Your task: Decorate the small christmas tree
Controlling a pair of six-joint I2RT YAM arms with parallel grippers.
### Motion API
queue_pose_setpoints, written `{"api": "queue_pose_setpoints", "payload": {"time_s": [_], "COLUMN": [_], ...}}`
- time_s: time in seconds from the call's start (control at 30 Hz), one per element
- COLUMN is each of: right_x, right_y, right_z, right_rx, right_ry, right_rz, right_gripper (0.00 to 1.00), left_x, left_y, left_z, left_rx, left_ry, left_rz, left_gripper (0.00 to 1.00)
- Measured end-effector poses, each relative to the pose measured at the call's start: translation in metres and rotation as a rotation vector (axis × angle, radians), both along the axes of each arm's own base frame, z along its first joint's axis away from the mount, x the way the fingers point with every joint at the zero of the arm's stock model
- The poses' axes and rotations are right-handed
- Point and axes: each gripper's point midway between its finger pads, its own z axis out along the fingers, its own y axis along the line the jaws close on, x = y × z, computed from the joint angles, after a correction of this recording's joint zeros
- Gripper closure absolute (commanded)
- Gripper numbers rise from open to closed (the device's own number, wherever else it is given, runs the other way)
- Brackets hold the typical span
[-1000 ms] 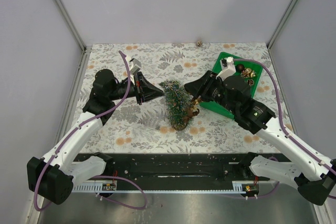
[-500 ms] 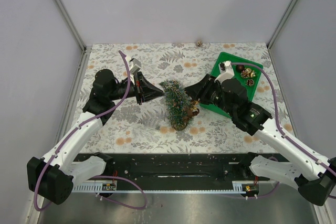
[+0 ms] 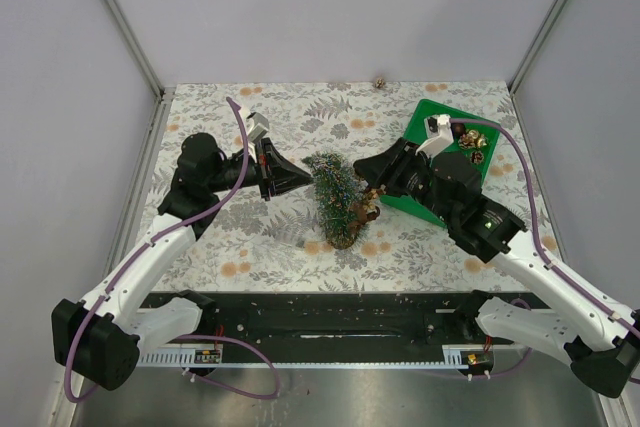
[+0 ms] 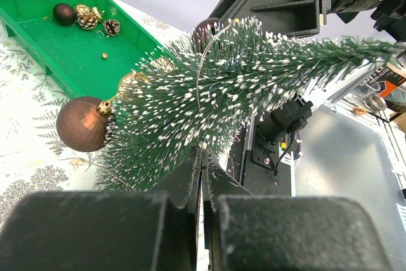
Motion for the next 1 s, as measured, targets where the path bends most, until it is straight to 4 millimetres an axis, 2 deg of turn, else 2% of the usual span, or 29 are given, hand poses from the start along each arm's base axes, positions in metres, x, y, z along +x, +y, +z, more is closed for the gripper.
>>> {"api": "queue_pose_setpoints", "payload": {"time_s": [0.17,0.9,0.93,1.0], "right_x": [0.0,-0.002,-0.002,-0.002], "right_y": [0.0,-0.009,-0.01,-0.013], "right_z": [-0.001,0.0,0.0,0.0], "right_rx": [-0.001,-0.014,-0.016,-0.023], "right_ry": [0.001,-0.006,-0.007,-0.011], "right_rz": [0.0,-0.028,-0.031,-0.04], "right_gripper": [0.36,0.32,0.32,0.31], "left_x": [0.0,0.0,0.0,0.0], "left_y": [0.0,0.0,0.0,0.002], "left_z": [0.001,0.002,0.002,0.002], "left_rx": [-0.003,-0.006,-0.006,-0.006], "left_ry": [-0.006,-0.012,-0.012,-0.013], "left_rz": [0.0,0.001,0.001,0.006], "left_gripper": [1.0,1.0,0.99,0.89]}}
